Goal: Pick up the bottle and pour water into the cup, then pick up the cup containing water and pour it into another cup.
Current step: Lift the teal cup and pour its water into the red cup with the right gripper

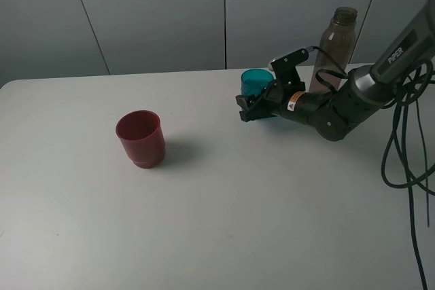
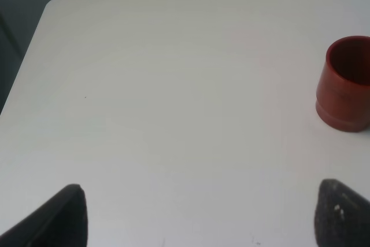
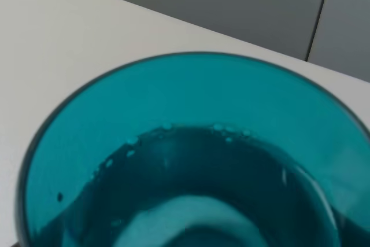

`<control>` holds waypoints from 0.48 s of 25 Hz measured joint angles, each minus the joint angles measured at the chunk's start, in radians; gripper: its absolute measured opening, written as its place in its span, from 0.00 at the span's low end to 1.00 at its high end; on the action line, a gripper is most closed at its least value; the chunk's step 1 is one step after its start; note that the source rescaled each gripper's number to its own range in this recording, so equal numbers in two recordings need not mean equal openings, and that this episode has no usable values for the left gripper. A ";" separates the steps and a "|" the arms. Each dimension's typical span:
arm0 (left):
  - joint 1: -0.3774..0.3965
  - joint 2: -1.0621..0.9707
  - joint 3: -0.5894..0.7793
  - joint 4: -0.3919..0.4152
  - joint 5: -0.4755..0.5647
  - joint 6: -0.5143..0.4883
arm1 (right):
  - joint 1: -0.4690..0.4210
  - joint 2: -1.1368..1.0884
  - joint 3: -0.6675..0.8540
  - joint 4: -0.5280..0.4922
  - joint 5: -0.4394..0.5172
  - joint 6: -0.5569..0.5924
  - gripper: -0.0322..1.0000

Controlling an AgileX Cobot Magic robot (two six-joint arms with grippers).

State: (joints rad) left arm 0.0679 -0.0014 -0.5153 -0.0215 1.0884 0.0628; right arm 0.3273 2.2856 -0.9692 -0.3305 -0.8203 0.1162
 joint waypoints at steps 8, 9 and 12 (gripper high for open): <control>0.000 0.000 0.000 0.000 0.000 0.000 | 0.049 -0.109 0.000 -0.038 0.074 0.004 0.09; 0.000 0.000 0.000 0.000 0.000 0.000 | 0.057 -0.122 0.000 -0.044 0.074 0.004 0.09; 0.000 0.000 0.000 0.000 0.000 0.000 | 0.091 -0.156 -0.014 -0.052 0.099 0.029 0.09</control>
State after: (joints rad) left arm 0.0679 -0.0014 -0.5153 -0.0215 1.0884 0.0628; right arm 0.4184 2.1300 -0.9836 -0.3825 -0.7209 0.1453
